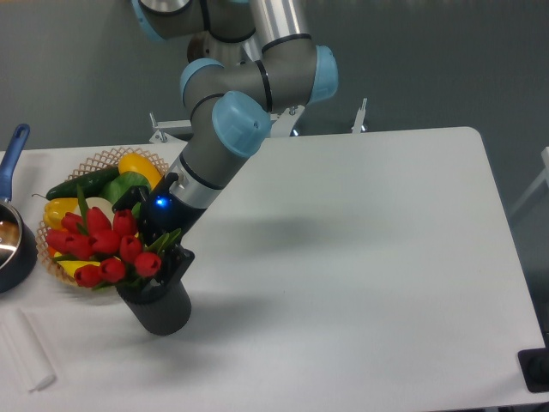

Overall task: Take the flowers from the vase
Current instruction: 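Close the gripper on the red tulip stems at the vase mouth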

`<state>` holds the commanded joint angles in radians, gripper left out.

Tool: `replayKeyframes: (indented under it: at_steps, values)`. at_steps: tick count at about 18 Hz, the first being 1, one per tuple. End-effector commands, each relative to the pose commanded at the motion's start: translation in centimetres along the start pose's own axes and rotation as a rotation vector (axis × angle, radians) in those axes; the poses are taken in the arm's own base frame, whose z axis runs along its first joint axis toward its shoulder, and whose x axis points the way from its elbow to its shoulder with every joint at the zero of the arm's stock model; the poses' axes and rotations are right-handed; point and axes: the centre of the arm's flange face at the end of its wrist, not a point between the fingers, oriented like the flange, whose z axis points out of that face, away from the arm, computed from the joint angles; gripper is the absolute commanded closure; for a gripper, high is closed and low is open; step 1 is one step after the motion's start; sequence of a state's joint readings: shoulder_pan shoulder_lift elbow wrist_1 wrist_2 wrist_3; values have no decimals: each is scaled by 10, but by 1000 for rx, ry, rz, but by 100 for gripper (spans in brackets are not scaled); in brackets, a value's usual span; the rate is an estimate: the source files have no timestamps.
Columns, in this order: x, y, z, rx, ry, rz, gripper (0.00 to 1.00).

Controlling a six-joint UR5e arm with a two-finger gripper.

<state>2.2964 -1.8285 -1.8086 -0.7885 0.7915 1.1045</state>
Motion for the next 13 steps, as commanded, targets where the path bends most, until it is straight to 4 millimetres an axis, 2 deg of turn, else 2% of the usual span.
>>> replayKeyframes:
  at_steps: [2, 6, 13]
  values:
    - [-1, 0, -1, 0, -1, -1, 32]
    - [-1, 1, -3, 2, -5, -6, 43]
    - [-2, 2, -7, 6, -10, -16, 49]
